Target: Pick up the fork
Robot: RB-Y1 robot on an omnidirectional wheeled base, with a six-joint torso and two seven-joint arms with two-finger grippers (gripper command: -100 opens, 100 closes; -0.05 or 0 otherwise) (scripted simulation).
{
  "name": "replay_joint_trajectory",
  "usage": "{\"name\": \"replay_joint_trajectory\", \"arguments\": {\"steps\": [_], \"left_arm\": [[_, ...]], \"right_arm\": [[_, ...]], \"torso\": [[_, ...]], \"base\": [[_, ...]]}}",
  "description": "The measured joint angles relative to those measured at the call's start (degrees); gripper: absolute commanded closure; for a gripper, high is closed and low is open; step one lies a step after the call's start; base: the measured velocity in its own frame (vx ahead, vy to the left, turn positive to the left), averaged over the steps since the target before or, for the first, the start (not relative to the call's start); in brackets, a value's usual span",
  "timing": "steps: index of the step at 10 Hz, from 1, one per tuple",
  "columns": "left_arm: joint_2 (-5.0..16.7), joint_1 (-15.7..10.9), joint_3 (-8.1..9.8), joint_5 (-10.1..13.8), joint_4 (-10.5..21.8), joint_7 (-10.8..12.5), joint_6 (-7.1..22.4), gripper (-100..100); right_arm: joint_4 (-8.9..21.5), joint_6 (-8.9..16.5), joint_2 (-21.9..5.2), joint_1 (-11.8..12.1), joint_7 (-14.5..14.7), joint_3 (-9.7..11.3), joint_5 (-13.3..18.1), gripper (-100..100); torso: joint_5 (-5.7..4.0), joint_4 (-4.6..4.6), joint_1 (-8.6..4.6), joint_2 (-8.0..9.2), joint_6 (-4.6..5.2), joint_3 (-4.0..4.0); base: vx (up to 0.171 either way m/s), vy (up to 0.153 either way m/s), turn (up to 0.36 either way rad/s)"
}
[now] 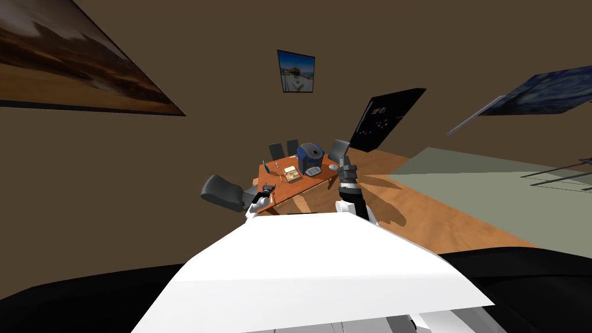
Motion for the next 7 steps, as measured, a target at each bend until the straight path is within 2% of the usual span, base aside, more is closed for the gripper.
{"name": "replay_joint_trajectory", "arguments": {"steps": [5, 7], "left_arm": [[1.3, -2.6, 0.10, 3.0, 7.1, 4.4, 3.2, -100], [1.7, -4.1, 0.79, 4.2, 10.4, 7.1, 5.8, -100]], "right_arm": [[0.0, 0.0, 0.0, 0.0, 0.0, 0.0, 0.0, 0], [0.0, 0.0, 0.0, 0.0, 0.0, 0.0, 0.0, 0]], "torso": [[0.00, 0.00, 0.00, 0.00, 0.00, 0.00], [0.01, 0.00, 0.02, 0.00, 0.00, 0.00]], "base": [[-0.001, 0.011, -0.014], [0.000, 0.014, -0.011]]}}
